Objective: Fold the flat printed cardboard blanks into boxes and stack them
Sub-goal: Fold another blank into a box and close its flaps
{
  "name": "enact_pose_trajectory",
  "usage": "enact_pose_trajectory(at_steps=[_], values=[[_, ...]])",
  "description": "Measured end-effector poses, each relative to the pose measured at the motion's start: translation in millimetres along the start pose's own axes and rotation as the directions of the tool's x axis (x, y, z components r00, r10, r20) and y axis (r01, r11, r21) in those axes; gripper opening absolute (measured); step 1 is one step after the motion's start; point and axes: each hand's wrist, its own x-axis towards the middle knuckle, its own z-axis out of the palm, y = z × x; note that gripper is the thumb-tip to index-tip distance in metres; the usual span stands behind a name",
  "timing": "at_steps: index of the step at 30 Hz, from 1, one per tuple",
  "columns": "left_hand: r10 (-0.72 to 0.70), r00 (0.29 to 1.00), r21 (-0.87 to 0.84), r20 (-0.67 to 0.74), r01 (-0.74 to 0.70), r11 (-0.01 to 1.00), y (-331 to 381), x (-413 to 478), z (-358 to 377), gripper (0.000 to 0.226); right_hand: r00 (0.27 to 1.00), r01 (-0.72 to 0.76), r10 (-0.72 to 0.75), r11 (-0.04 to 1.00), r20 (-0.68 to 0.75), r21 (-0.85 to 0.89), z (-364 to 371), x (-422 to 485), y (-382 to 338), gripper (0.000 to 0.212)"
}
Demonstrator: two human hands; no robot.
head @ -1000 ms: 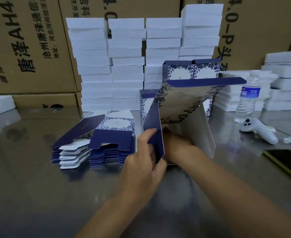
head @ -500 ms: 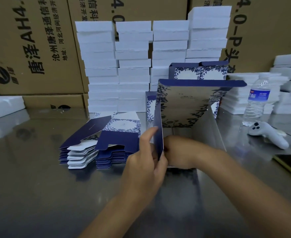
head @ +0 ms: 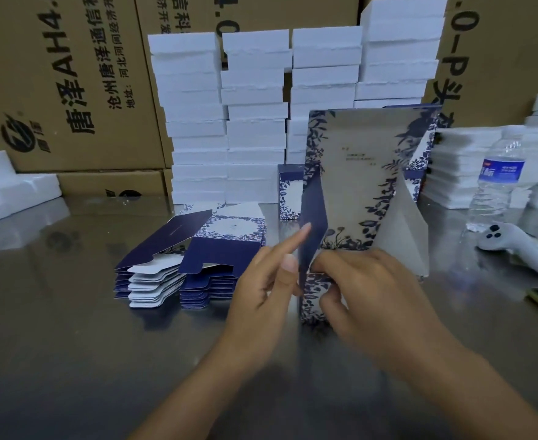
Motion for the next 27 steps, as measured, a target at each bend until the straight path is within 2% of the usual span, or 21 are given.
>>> enact_pose_trajectory(at_steps=[4, 7, 9, 12, 15, 16, 18, 21, 23, 27], values=[[-0.009, 1.0, 0.083, 0.017, 0.007, 0.997, -1, -3, 1, 0.038, 0.943, 0.074, -0.049, 0.995, -0.33, 0.062, 15, -10, 8, 0.019], [-0.038, 0.999, 0.086, -0.015, 0.039, 0.996, 0, -3, -1, 0.038, 0.888, 0.197, -0.07, 0.951, -0.454, 0.238, 17, -18, 13, 0.022], [-0.061, 0.997, 0.092, -0.036, 0.064, 0.994, -2, -2, -3, 0.037, 0.856, 0.229, -0.042, 0.925, -0.516, 0.303, 17, -21, 16, 0.032], [-0.113, 0.994, 0.081, 0.008, 0.112, 0.99, -2, -1, -3, 0.036, 0.833, 0.22, -0.007, 0.922, -0.552, 0.32, 18, -21, 12, 0.045], [-0.126, 0.989, 0.02, 0.078, 0.125, 0.992, -1, -3, -1, 0.039, 0.807, 0.188, 0.057, 0.919, -0.588, 0.348, 24, -23, 6, 0.026], [-0.133, 0.988, 0.01, 0.08, 0.133, 0.991, -1, -3, -1, 0.038, 0.8, 0.154, 0.111, 0.911, -0.59, 0.382, 25, -24, 3, 0.022], [-0.139, 0.989, 0.01, 0.052, 0.139, 0.99, 0, -4, 1, 0.035, 0.781, 0.072, 0.22, 0.898, -0.584, 0.434, 25, -25, -3, 0.029], [-0.147, 0.989, 0.001, -0.005, 0.147, 0.989, 3, 0, 3, 0.025, 0.738, -0.085, 0.284, 0.939, -0.612, 0.334, 22, -24, -10, 0.03], [-0.14, 0.99, 0.013, -0.013, 0.14, 0.99, 6, 1, 4, 0.016, 0.757, -0.152, 0.299, 0.946, -0.581, 0.288, 21, -23, -15, 0.022], [-0.15, 0.987, -0.069, 0.048, 0.153, 0.986, 11, 0, 5, 0.009, 0.775, -0.175, 0.299, 0.948, -0.558, 0.264, 19, -23, -18, 0.019]])
